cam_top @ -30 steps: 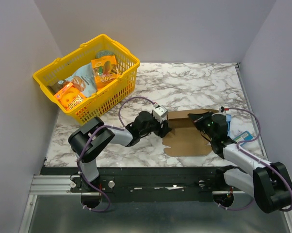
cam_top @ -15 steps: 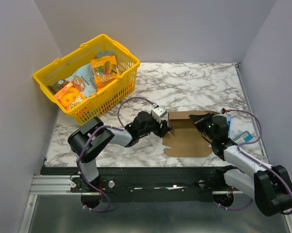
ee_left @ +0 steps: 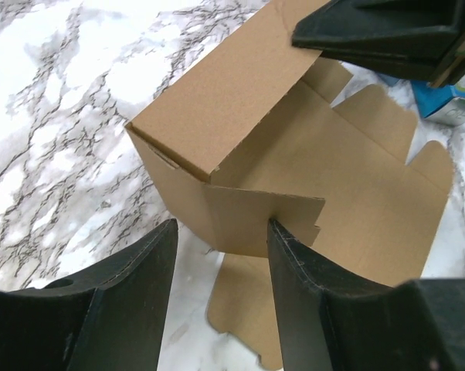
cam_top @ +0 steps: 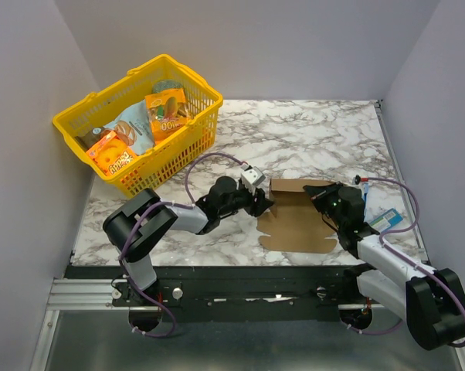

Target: Fold the paper box

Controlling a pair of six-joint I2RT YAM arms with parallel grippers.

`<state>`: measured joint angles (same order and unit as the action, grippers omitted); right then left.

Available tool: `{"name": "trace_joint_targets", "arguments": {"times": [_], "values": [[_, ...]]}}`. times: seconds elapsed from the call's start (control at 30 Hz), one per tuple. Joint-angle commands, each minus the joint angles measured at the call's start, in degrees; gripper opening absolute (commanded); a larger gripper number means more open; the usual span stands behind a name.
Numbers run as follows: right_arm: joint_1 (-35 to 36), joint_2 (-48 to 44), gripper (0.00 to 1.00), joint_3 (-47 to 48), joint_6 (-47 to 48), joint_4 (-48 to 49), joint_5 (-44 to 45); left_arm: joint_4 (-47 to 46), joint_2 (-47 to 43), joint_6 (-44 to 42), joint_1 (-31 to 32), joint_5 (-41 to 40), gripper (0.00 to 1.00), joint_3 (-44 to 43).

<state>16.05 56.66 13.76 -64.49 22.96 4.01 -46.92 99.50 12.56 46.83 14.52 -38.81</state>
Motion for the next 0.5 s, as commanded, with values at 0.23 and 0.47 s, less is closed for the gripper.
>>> {"name": "trace_joint_targets", "arguments": {"times": [0.23,0.47], "values": [[0.29,-0.41,0.0,-1.46,3.4,-5.65,2.58,-8.11,-0.72,6.43,-2.35,8.24,0.58,-0.12],[0.29,0.03,0.0,-1.19,3.58,-5.47,2.23,-6.79,2.54,5.46,-2.62,8.16,0.57,-2.15]]}}
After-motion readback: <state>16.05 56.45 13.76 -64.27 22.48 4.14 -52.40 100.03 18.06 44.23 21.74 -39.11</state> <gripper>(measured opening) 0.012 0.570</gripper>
